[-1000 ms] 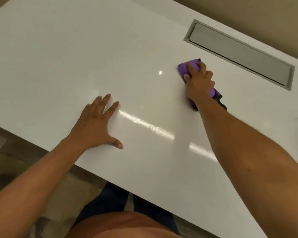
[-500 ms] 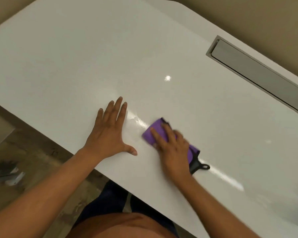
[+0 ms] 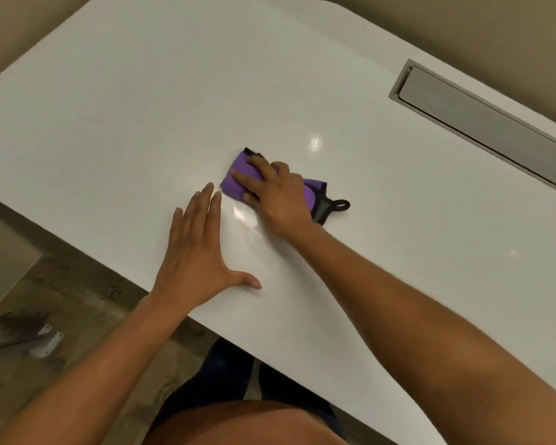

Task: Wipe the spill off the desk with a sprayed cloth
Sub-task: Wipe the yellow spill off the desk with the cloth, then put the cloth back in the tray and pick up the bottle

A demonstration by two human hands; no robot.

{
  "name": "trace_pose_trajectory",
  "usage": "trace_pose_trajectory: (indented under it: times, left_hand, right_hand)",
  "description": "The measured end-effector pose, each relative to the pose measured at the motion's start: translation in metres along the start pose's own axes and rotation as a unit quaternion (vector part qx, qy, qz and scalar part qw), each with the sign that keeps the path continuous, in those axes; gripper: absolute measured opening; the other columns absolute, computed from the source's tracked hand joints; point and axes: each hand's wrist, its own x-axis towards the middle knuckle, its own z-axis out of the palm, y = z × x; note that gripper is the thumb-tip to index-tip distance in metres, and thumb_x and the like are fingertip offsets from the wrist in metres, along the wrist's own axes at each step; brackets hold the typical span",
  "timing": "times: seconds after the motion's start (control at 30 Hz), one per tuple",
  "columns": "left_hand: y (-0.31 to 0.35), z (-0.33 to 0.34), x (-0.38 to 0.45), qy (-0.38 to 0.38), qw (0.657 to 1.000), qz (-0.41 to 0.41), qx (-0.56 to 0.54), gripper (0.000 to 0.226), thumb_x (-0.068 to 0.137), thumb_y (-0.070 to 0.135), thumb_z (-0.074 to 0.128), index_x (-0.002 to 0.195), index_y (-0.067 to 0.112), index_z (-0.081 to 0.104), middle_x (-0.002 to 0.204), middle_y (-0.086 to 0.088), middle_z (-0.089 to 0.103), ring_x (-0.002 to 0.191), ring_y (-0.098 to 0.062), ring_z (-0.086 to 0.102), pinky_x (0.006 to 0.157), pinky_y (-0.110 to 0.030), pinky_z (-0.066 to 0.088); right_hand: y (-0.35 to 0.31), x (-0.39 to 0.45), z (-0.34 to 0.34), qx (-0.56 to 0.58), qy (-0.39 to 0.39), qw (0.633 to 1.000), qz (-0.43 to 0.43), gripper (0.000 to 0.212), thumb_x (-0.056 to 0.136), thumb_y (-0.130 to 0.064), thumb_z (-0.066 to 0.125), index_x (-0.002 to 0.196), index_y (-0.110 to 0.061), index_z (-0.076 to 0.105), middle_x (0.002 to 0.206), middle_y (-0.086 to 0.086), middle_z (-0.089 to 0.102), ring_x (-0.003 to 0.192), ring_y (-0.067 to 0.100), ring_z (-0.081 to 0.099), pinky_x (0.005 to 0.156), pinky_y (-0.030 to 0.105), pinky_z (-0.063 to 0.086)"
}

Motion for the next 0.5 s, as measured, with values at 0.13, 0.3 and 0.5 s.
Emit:
trace_pose_trajectory:
  times: [0.13, 0.3, 0.5]
  left_hand:
    - [-0.019, -0.017, -0.005, -0.008, 1.0, 0.016, -0.019, 0.168, 0.041, 0.107, 0.056, 0.17, 0.019, -0.006, 0.182, 0.0, -0.01, 0.169, -0.022, -0.005, 0.136, -0.05, 0.002]
    - [-0.015, -0.034, -0.001, -0.024, 0.996, 0.059, -0.055, 0.166, 0.043, 0.104, 0.059, 0.171, 0.024, -0.01, 0.179, 0.011, -0.021, 0.161, 0.0, -0.027, 0.135, -0.042, -0.003]
    - [0.031, -0.044, 0.025, -0.088, 0.973, 0.148, -0.155, 0.139, 0.063, 0.096, 0.061, 0.171, 0.038, -0.005, 0.172, 0.035, -0.023, 0.165, -0.001, -0.003, 0.129, -0.039, 0.023]
  right_hand:
    - [-0.012, -0.078, 0.011, 0.04, -0.01, 0.997, -0.066, 0.046, 0.105, -0.047, 0.049, 0.151, -0.042, 0.053, 0.164, 0.0, 0.043, 0.132, 0.038, 0.05, 0.092, 0.046, 0.045]
    - [0.0, -0.159, 0.017, 0.081, -0.019, 0.995, -0.055, 0.043, 0.106, -0.036, 0.055, 0.147, -0.044, 0.055, 0.16, -0.003, 0.048, 0.125, 0.034, 0.054, 0.094, 0.046, 0.046]
    - [0.019, -0.199, -0.002, 0.333, 0.055, 0.93, 0.147, 0.042, 0.107, -0.026, 0.057, 0.146, -0.043, 0.059, 0.158, -0.014, 0.045, 0.138, 0.016, 0.046, 0.116, 0.037, 0.036]
